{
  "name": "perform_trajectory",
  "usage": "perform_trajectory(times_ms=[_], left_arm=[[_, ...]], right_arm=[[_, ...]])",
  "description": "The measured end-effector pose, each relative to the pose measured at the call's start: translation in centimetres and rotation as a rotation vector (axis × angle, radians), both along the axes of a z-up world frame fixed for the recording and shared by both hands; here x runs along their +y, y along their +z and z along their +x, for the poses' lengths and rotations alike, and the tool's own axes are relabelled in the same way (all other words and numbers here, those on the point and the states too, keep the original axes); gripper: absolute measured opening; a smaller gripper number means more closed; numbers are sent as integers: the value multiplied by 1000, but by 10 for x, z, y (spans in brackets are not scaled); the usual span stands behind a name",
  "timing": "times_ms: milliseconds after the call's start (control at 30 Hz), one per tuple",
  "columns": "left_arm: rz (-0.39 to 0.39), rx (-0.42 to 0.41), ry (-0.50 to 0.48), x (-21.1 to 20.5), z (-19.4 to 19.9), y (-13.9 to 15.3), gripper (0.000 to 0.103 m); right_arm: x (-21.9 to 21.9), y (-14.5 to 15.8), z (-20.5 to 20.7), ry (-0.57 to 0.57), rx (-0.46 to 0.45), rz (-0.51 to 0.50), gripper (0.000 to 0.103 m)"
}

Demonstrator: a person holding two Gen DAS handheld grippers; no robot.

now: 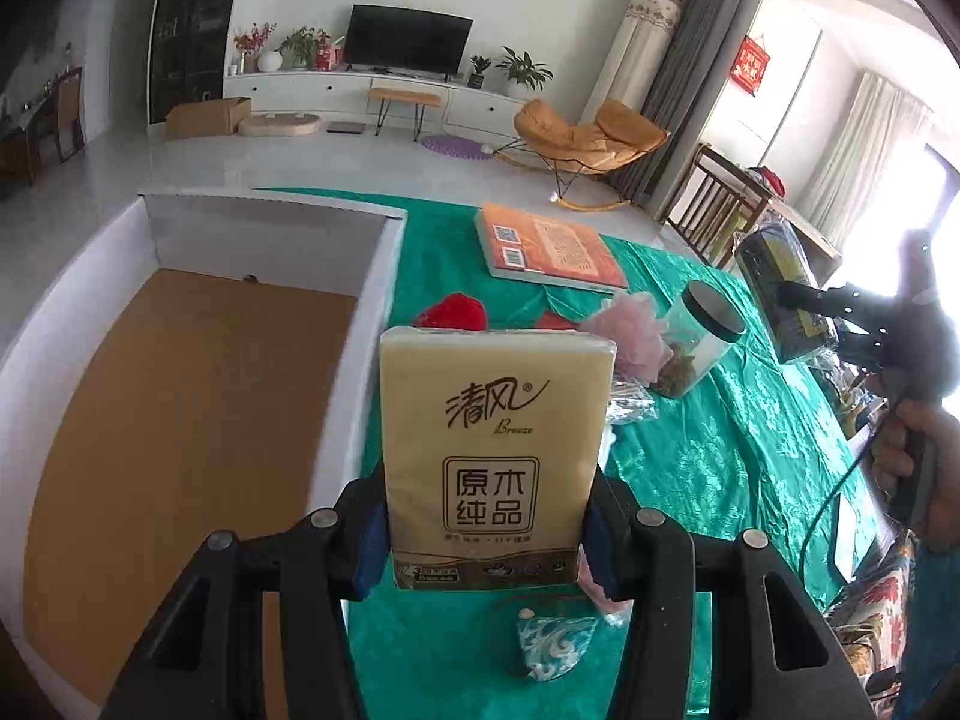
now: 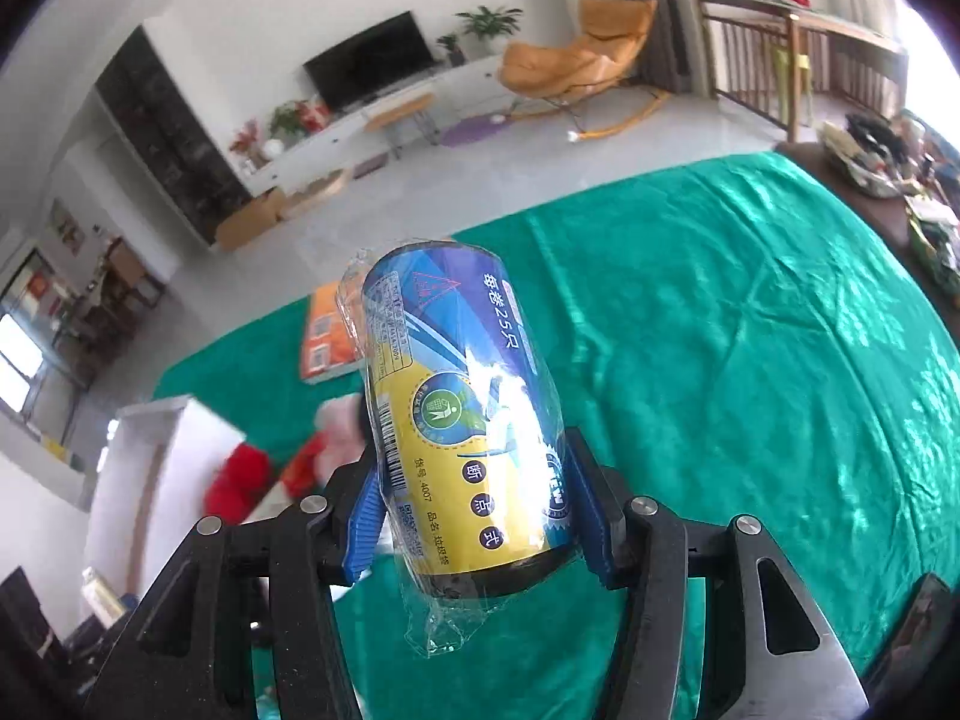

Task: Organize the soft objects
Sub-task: 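Carry both items over the white box and open both tools to drop them, then bring both open tools back over the table items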

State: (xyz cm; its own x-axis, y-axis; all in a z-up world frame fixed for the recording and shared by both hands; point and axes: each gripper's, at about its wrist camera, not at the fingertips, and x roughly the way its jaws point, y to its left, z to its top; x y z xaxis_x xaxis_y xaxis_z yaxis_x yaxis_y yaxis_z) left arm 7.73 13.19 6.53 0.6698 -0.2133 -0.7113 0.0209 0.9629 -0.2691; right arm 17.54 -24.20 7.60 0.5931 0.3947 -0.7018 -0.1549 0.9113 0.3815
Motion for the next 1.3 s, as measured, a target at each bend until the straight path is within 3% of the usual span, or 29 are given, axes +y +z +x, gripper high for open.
perform_trajectory(times_ms=[133, 233, 267, 300, 333, 367, 433, 500, 600, 633, 700, 767, 800, 867, 933, 1033, 1167, 1233, 1300], left_arm=[[88, -5, 113, 59, -31, 10, 52], [157, 8, 208, 99, -57, 6, 56], [185, 11, 245, 110, -64, 3, 61], [207, 18, 280, 119, -70, 0, 82], [215, 19, 307, 126, -76, -2, 101], [211, 6, 320, 130, -83, -4, 103], [210, -12, 327, 134, -91, -6, 102], [212, -24, 328, 132, -93, -10, 102], [150, -32, 314, 120, -88, -12, 102], [116, -35, 298, 115, -85, -12, 102], [59, -38, 250, 99, -80, -11, 103], [33, -44, 187, 77, -79, -8, 102], [30, -47, 151, 64, -79, -5, 103], [42, -52, 62, 37, -81, -5, 103], [71, -36, -28, 7, -82, -9, 103], [94, 23, -157, -41, -79, -30, 103], [133, 151, -245, -97, -62, -86, 103], [136, 206, -250, -115, -47, -113, 102], [136, 208, -236, -129, -31, -131, 102]], right_arm=[[114, 18, -37, 257, 34, 185, 57], [201, 22, -66, 423, 64, 255, 57], [228, 20, -74, 470, 86, 269, 59], [248, 16, -80, 508, 114, 296, 65], [262, 12, -84, 539, 142, 334, 79], [268, 8, -86, 556, 165, 365, 83], [263, 0, -91, 561, 157, 382, 82], [239, -11, -92, 503, 108, 273, 82], [222, -45, -112, 490, -39, -179, 83], [220, -68, -120, 539, -17, -249, 83], [213, -117, -132, 633, 94, -253, 82], [215, -153, -150, 662, 127, -308, 80], [212, -167, -158, 639, 109, -357, 78], [191, -171, -166, 536, 17, -370, 49], [158, -169, -154, 382, 23, -354, 45], [95, -168, -117, 157, 58, -325, 46], [17, -154, -71, -104, 50, -299, 51], [-8, -143, -68, -138, 37, -211, 81], [-19, -139, -76, -165, 4, -201, 80]])
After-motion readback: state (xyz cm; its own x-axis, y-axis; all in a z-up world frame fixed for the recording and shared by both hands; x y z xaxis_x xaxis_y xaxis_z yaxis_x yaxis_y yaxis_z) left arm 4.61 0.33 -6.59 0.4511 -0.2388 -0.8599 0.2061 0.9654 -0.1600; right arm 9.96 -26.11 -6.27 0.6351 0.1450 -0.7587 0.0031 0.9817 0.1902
